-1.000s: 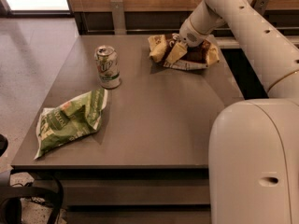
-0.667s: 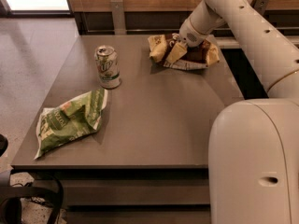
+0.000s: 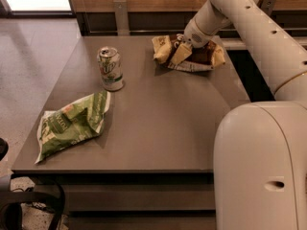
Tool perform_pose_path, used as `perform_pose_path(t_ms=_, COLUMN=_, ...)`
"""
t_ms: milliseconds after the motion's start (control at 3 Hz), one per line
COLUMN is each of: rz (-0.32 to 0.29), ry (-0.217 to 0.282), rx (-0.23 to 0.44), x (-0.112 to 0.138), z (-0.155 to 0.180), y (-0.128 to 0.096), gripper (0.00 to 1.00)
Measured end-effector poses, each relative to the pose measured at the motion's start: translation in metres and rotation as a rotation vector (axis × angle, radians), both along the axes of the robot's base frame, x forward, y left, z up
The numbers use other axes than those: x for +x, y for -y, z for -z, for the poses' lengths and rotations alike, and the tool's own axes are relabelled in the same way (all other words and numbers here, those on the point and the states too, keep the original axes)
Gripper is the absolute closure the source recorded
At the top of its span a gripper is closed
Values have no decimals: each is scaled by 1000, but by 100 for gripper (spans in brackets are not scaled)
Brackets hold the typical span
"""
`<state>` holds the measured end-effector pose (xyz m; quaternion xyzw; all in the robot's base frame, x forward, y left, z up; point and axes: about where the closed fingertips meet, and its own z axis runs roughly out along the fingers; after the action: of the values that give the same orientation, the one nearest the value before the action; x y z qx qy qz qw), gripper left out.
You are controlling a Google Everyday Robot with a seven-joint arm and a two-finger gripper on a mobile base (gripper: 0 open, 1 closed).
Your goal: Move brown chip bag near green jalapeno chip bag
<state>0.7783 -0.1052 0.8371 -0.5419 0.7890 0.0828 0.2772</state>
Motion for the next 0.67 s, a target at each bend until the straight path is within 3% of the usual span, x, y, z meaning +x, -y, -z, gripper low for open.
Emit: perform_pose_path(t_ms=667, rz=2, ry=3, rx=-3, x=-1, z=-3, y=1, gripper=100)
